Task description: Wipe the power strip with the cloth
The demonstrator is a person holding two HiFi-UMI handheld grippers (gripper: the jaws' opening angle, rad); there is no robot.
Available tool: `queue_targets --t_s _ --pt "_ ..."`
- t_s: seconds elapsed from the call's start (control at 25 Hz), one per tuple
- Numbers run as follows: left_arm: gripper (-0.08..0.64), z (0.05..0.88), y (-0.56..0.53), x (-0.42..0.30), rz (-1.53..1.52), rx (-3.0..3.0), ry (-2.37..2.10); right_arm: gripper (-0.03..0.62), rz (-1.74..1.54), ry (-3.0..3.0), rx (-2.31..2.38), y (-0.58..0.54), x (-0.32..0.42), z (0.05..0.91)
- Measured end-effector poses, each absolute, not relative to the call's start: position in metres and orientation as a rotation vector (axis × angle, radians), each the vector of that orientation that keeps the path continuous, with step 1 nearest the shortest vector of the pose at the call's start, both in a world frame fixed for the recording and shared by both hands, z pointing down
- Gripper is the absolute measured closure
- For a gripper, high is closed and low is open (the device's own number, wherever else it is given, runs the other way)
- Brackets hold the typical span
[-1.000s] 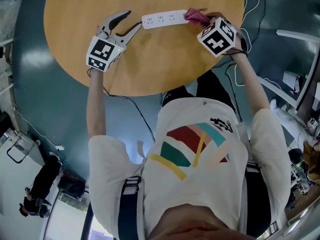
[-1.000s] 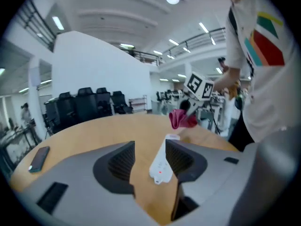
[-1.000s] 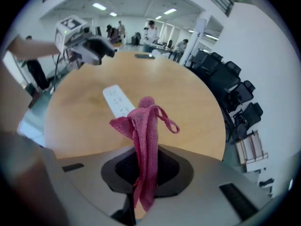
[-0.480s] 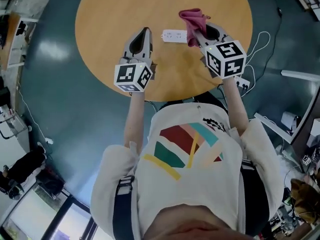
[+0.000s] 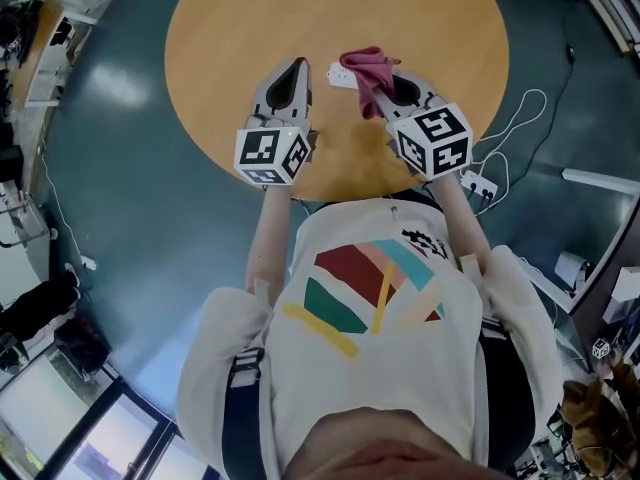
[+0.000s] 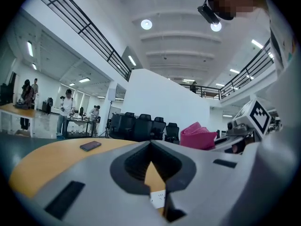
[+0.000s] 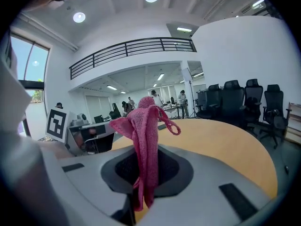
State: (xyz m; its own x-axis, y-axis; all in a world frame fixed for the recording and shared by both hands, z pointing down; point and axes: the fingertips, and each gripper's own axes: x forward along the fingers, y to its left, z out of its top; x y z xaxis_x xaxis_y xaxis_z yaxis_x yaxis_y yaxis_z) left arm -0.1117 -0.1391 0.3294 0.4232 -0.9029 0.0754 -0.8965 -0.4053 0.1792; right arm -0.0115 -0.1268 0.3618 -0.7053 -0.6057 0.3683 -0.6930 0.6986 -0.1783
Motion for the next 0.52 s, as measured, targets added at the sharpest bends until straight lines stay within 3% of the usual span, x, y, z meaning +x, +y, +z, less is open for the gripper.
queue_targets --t_s 0.52 --pt "0.517 0.332 -0.122 -0.105 0.057 2.55 -1.637 0.554 0.457 -2.65 0.988 -0.115 -0.006 0.363"
